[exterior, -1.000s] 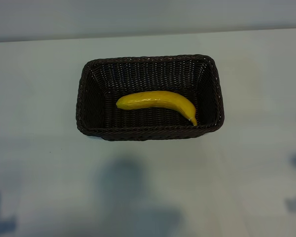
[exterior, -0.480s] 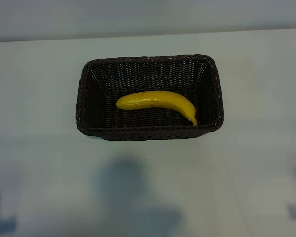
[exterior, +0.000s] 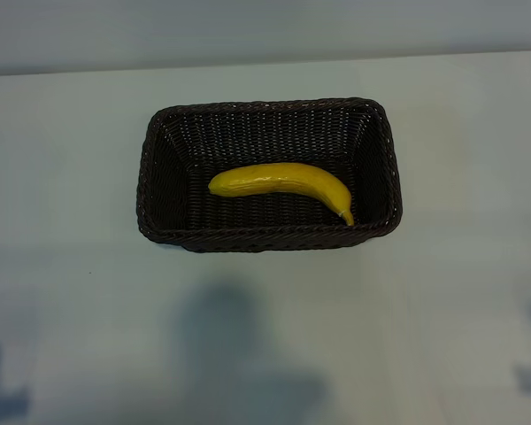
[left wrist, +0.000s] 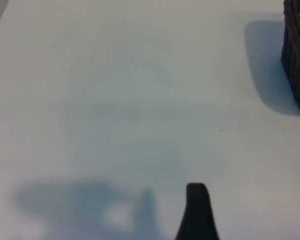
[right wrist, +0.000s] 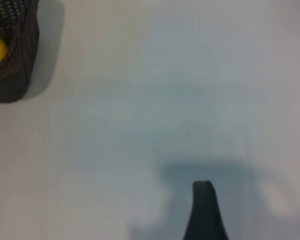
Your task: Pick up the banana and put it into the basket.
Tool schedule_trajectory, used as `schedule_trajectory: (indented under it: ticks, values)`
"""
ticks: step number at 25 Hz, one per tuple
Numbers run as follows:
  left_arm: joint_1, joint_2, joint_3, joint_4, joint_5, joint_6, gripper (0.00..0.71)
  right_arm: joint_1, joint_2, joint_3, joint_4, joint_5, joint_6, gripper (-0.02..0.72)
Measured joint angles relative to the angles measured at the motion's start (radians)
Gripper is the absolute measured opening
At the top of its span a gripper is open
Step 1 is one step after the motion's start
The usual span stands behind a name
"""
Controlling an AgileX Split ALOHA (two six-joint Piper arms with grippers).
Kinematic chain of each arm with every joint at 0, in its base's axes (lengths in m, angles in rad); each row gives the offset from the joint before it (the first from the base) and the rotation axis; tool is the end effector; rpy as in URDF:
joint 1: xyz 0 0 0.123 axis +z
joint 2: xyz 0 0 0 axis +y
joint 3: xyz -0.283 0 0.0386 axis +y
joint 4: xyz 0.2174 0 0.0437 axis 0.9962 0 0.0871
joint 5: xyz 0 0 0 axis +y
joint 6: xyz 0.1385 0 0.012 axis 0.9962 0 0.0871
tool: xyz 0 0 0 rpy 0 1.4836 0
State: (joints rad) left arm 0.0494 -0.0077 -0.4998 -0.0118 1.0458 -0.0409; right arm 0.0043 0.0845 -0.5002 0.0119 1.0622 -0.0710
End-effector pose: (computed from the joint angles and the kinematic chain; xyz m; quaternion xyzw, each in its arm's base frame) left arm 0.0106 -0.0009 0.2426 -0.0380 0.8465 -0.0036 0.5311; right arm 0.0203 0.0015 0.2393 -0.0329 0.8742 -0.0102 0.4844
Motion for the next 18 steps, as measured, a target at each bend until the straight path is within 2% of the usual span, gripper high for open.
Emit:
schedule_trajectory:
  ticks: [9, 18]
  values:
    - [0.000, 0.000, 0.000, 0.000, 0.000, -0.003, 0.571, -0.004, 0.000, 0.000, 0.004, 0.000, 0.000, 0.513]
    - [0.000, 0.000, 0.000, 0.000, 0.000, -0.003, 0.571, -0.160, -0.077, 0.000, 0.007, 0.000, 0.003, 0.513]
